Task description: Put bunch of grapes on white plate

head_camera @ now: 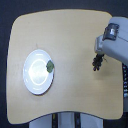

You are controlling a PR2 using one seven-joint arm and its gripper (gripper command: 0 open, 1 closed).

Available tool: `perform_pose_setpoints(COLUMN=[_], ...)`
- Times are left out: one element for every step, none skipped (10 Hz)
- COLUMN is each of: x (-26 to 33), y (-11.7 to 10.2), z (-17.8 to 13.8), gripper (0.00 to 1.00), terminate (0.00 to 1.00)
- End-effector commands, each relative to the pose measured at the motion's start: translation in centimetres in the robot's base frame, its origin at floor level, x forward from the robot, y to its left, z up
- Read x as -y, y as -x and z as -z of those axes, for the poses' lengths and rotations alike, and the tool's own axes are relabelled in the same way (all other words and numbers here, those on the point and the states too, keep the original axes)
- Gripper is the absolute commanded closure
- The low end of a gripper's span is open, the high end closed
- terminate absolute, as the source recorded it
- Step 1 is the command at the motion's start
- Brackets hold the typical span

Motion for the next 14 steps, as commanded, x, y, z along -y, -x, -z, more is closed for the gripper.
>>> perform_pose_setpoints(x=[-5.8,-7.2,-9.4,-11.6,-14.1,-17.4,-20.8,-23.2,-26.0,-27.1,-28.6,-29.8,-31.0,-31.8], y=[0.4,0.8,1.4,1.7,2.1,2.5,3.0,3.3,3.6,3.6,3.7,3.7,3.5,3.5], z=[-7.2,-7.5,-7.5,-6.9,-6.3,-5.4,-4.6,-4.1,-3.3,-3.0,-2.6,-2.3,-1.8,-1.5], gripper=[1.00,1.00,1.00,1.00,1.00,1.00,1.00,1.00,1.00,1.00,1.00,1.00,1.00,1.00], terminate=[0.00,0.00,0.00,0.00,0.00,0.00,0.00,0.00,0.00,0.00,0.00,0.00,0.00,0.00])
